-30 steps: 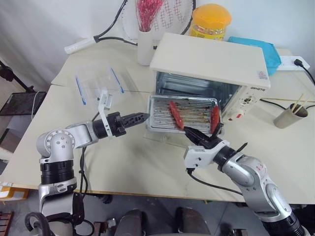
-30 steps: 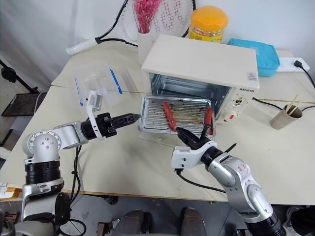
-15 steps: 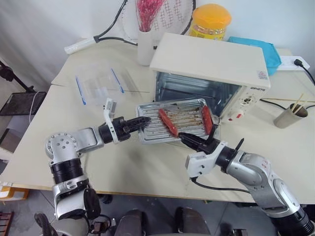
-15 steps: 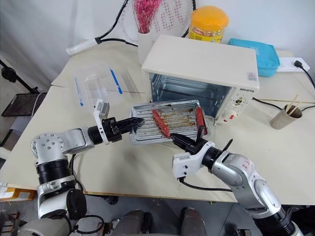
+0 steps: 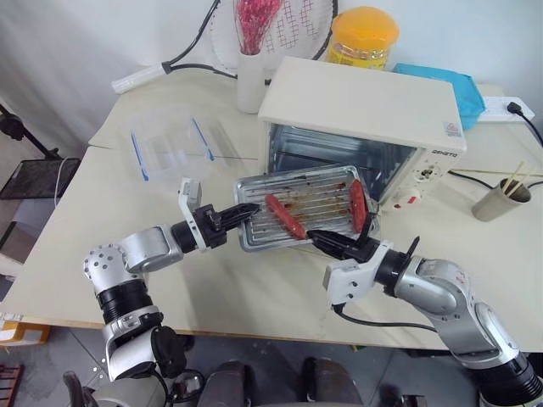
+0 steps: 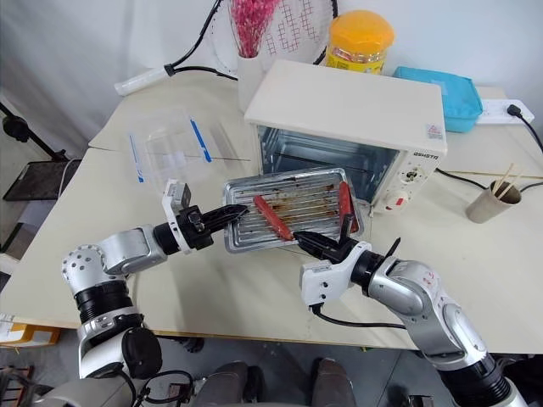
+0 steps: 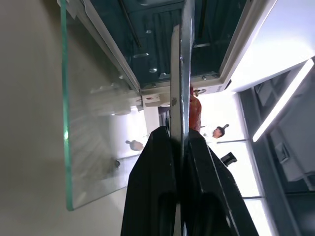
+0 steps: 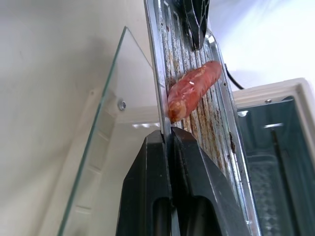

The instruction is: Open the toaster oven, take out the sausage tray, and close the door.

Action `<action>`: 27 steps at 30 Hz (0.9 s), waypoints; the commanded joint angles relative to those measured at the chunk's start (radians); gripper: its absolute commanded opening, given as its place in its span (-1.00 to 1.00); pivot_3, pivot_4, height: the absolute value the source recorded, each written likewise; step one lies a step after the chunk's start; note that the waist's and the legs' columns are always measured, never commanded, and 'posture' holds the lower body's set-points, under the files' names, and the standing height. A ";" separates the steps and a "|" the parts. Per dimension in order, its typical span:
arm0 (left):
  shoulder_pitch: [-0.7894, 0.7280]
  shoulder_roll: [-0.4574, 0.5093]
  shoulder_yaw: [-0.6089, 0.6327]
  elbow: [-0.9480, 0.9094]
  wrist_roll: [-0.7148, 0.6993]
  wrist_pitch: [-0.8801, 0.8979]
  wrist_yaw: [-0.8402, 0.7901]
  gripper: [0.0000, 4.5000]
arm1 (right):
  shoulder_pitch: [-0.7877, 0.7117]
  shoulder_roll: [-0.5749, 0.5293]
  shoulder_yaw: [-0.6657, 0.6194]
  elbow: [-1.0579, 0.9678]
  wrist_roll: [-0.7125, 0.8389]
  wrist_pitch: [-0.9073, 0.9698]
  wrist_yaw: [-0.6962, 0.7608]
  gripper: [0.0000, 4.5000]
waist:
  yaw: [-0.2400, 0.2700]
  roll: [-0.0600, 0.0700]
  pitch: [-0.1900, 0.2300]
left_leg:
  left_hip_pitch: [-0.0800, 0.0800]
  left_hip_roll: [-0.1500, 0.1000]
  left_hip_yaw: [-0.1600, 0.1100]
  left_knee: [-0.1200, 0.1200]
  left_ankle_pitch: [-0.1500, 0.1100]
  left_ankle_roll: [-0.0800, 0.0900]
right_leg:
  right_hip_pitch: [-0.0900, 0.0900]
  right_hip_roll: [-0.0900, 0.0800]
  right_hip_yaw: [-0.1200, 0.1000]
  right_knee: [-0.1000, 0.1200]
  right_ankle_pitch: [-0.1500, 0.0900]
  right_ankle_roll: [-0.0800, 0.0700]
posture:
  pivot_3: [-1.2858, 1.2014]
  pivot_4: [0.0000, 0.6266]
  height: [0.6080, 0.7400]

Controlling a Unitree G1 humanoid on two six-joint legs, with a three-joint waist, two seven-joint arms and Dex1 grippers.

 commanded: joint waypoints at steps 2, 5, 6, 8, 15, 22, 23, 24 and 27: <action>0.087 0.051 -0.084 -0.075 -0.322 -0.197 0.182 -1.00 | 0.007 -0.011 -0.037 -0.023 0.086 -0.035 0.015 -0.23 | -0.002 0.000 0.000 | 0.001 0.000 0.000 0.000 0.000 0.000 | 0.000 0.000 0.005 0.001 0.000 0.000 | 0.03 -0.52 1.00; 0.140 0.056 -0.087 -0.126 -0.339 -0.248 0.200 -1.00 | 0.022 -0.023 -0.062 -0.017 0.129 -0.086 0.010 0.25 | -0.001 0.000 0.000 | 0.001 0.000 0.001 0.000 0.000 0.000 | 0.000 0.000 0.008 0.001 0.000 0.000 | 0.03 -0.52 1.00; 0.169 0.067 -0.079 -0.137 -0.339 -0.248 0.186 -1.00 | 0.031 -0.032 -0.076 -0.014 0.156 -0.113 0.013 0.38 | 0.001 0.000 0.000 | 0.001 0.000 0.001 0.000 0.000 0.000 | 0.001 0.001 0.007 0.000 0.000 0.000 | 0.03 -0.52 1.00; 0.224 0.092 -0.066 -0.155 -0.339 -0.240 0.148 -1.00 | 0.062 -0.048 -0.106 -0.007 0.200 -0.168 0.015 0.63 | 0.002 0.000 0.000 | 0.002 -0.002 0.001 0.000 0.000 0.000 | 0.001 0.001 0.006 0.000 0.000 0.000 | 0.03 -0.52 1.00; 0.419 0.197 -0.002 -0.198 -0.339 -0.258 0.026 -1.00 | 0.229 -0.125 -0.291 0.126 0.354 -0.305 0.029 0.50 | 0.002 0.000 0.000 | 0.002 -0.002 0.002 -0.001 0.000 0.000 | 0.002 0.001 0.007 -0.001 0.000 0.000 | 0.03 -0.52 1.00; 0.599 0.226 0.100 -0.260 -0.339 -0.271 -0.146 -1.00 | 0.357 -0.169 -0.372 0.371 0.557 -0.351 0.158 -0.39 | -0.001 0.000 0.000 | 0.003 -0.001 0.003 -0.001 0.000 0.000 | 0.002 0.001 0.011 -0.002 -0.001 -0.001 | 0.03 -0.52 1.00; 0.620 0.215 0.115 -0.274 -0.339 -0.288 -0.152 -1.00 | 0.343 -0.161 -0.381 0.407 0.577 -0.341 0.159 -0.53 | -0.001 0.000 0.000 | 0.003 0.000 0.003 -0.001 0.000 0.000 | 0.002 0.001 0.012 -0.003 -0.001 -0.001 | 0.03 -0.52 1.00; 0.640 0.201 0.135 -0.288 -0.339 -0.309 -0.153 -1.00 | 0.328 -0.155 -0.382 0.434 0.625 -0.285 0.179 -0.66 | -0.003 0.000 0.000 | 0.003 0.000 0.003 -0.001 0.000 0.000 | 0.003 0.002 0.013 -0.003 -0.001 -0.001 | 0.03 -0.52 1.00; 0.687 0.138 0.188 -0.341 -0.339 -0.383 -0.144 -1.00 | 0.263 -0.151 -0.365 0.516 0.722 -0.183 0.259 -0.99 | -0.004 0.000 0.000 | 0.004 0.001 0.004 -0.001 0.000 0.000 | 0.003 0.001 0.016 -0.003 -0.001 -0.002 | 0.03 -0.52 1.00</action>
